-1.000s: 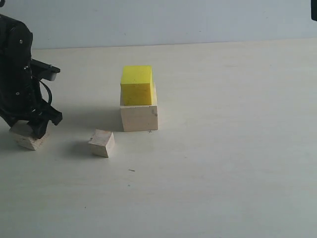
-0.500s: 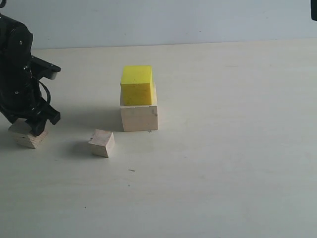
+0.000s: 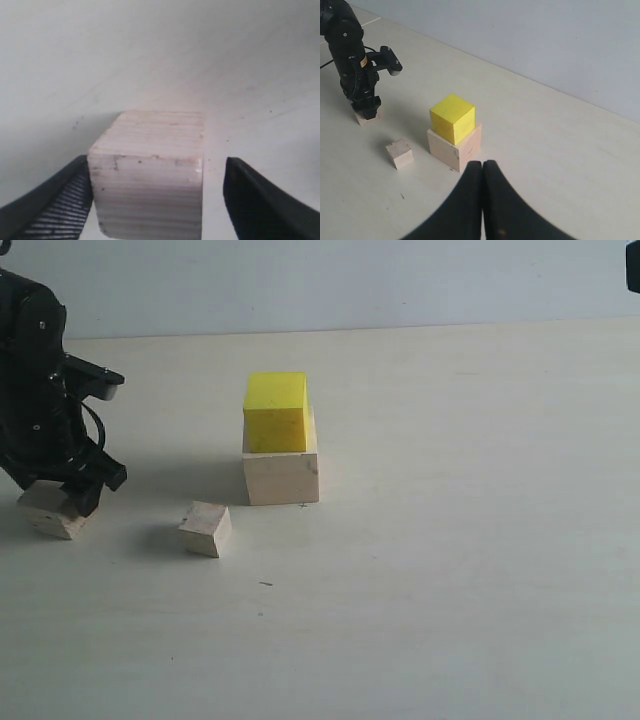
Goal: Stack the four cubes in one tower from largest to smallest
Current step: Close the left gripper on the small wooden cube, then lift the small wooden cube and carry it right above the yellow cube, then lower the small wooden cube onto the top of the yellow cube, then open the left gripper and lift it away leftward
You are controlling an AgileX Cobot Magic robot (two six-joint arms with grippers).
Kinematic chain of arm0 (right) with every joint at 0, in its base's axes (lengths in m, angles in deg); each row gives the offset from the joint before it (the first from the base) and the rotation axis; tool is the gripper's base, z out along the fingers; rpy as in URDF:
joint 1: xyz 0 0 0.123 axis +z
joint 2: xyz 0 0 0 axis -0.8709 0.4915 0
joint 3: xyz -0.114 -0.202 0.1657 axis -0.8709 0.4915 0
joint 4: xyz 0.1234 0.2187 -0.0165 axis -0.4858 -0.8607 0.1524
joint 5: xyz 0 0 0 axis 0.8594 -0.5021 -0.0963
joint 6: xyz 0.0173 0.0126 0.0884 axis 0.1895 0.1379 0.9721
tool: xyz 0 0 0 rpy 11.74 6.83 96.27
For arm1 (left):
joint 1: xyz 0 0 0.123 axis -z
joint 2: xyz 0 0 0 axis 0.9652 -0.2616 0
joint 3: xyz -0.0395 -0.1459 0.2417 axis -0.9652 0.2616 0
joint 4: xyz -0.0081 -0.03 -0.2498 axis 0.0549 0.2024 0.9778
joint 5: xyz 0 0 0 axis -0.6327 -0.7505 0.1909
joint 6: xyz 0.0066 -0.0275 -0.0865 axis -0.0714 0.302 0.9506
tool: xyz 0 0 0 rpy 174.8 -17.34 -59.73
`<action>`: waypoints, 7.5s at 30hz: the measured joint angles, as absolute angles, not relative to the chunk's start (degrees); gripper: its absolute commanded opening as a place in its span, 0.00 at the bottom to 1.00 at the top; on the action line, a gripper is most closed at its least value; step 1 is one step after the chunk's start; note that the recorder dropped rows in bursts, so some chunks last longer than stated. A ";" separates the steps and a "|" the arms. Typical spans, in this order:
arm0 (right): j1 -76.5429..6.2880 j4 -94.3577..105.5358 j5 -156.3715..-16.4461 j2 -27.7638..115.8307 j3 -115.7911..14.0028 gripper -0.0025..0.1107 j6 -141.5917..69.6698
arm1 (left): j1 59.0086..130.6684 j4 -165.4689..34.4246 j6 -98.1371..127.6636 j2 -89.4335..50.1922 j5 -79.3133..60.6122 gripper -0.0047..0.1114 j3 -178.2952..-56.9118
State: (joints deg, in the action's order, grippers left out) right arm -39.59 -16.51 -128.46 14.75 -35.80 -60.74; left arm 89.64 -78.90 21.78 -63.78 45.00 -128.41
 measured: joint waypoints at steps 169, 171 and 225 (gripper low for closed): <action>-39.59 -18.13 -130.73 14.75 -35.80 0.02 -60.62 | 84.80 26.47 -98.80 -73.33 62.21 0.04 -132.63; -39.59 -18.13 -130.73 14.75 -35.80 0.02 -60.62 | 84.80 26.37 -98.80 -73.33 62.21 0.04 -132.63; -39.59 -18.13 -130.51 14.75 -35.80 0.02 -60.62 | 85.14 23.94 -97.30 -73.57 61.62 0.69 -132.70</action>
State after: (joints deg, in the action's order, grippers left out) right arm -39.59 -18.13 -130.51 14.75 -35.80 -60.62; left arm 85.14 23.94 -97.30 -73.57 61.62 -132.70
